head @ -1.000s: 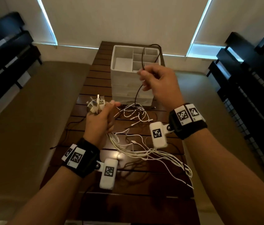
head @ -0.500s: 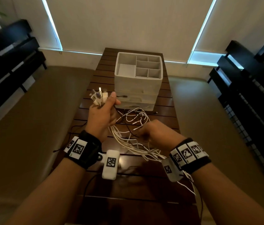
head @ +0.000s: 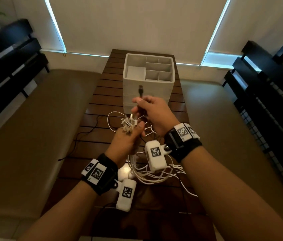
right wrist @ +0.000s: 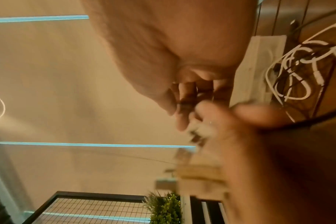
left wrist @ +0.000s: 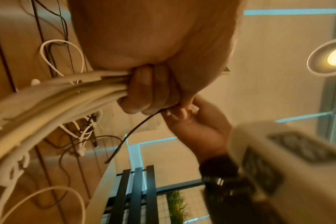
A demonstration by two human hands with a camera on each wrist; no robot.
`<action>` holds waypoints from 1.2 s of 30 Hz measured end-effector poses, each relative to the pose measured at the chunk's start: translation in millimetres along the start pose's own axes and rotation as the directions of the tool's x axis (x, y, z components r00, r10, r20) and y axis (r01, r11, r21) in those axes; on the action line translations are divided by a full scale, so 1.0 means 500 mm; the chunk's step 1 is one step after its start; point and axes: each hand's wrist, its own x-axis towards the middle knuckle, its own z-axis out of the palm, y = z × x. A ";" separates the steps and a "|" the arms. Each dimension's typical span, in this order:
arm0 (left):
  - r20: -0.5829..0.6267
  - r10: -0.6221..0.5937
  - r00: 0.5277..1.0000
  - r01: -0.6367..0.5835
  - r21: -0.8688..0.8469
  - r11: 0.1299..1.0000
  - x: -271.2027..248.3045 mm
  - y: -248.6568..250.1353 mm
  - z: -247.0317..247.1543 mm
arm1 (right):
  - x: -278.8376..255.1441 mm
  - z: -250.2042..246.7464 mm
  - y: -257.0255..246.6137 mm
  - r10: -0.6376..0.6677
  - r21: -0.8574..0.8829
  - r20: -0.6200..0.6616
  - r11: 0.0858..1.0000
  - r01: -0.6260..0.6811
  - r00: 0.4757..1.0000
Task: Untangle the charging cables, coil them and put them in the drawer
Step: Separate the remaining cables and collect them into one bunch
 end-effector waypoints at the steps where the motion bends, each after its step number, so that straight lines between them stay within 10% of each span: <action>1: 0.006 -0.018 1.000 0.018 0.021 1.000 -0.003 -0.007 0.006 | 0.005 0.004 -0.005 -0.039 0.009 -0.020 0.999 0.040 0.999; 8: -0.389 0.081 0.918 -0.132 -0.105 0.986 0.026 0.038 -0.020 | 0.002 0.001 0.015 -0.306 -0.368 -0.005 0.886 0.283 0.952; 17: -0.164 0.233 0.959 -0.243 -0.044 0.969 0.022 0.090 0.001 | -0.036 0.023 0.063 -0.446 -0.608 0.077 0.688 0.397 0.892; 27: -0.273 0.165 0.948 -0.180 -0.032 0.983 0.031 0.098 -0.035 | -0.060 0.037 0.064 -0.266 -0.703 0.275 0.601 0.382 0.924; 33: -0.131 0.167 0.977 -0.148 0.142 0.979 0.021 0.104 -0.019 | -0.036 0.048 -0.009 -0.541 -0.598 0.094 0.640 0.482 0.835; 36: -0.113 0.000 0.994 -0.001 -0.011 1.000 0.022 0.095 0.000 | -0.021 0.086 -0.043 -0.473 -0.759 0.358 0.356 0.546 0.805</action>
